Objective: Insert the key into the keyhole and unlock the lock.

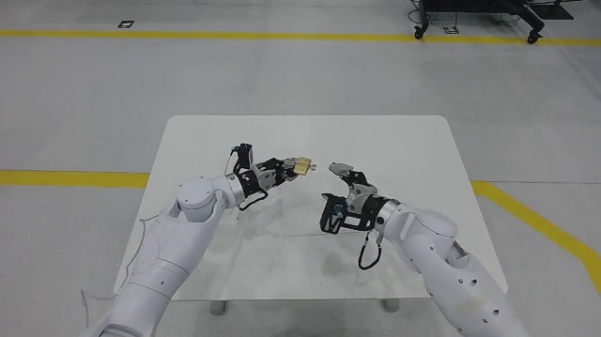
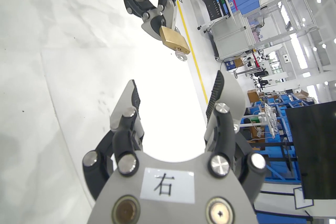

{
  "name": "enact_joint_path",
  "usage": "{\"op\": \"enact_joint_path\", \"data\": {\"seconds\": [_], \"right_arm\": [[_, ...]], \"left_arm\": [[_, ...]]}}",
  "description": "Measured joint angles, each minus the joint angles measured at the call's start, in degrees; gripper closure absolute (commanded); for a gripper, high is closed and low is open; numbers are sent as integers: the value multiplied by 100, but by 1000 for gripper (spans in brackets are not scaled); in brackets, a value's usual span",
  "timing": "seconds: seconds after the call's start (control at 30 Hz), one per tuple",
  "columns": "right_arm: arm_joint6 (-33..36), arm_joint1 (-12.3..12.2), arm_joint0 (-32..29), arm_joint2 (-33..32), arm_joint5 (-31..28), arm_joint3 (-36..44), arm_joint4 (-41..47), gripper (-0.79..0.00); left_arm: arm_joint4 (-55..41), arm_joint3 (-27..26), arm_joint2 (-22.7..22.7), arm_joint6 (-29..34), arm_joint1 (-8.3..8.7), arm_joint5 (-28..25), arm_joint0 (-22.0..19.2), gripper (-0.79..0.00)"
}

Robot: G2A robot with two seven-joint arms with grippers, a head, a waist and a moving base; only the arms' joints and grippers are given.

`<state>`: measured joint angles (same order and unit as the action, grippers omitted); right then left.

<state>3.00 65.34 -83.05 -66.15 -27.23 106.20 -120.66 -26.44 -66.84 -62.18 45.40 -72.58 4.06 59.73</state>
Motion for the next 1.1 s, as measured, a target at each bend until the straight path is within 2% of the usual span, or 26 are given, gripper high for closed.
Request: {"op": "enact_joint_path", "data": {"seconds": [0.17,0.67,0.83,0.93,1.1], "right_arm": [[368,44,163,209,48,-29,-137,-274],[721,127,465,596,-84,-94,-271,-231],[772,144,526,644,-104,-102,-270,-151],[803,153,562,663,-132,-117,-259,-65],[871,177,640,702,-171,-172,-185,0]], "left_arm": [[142,-61,30,9,8,-13,11,0],[240,-102,59,95,16,-14,7,0],[216,-98,36,120,21,-4,8,0],[212,-102,33,134,23,-8,9,0],[178,-100,18,154,25,-23,11,0]]}}
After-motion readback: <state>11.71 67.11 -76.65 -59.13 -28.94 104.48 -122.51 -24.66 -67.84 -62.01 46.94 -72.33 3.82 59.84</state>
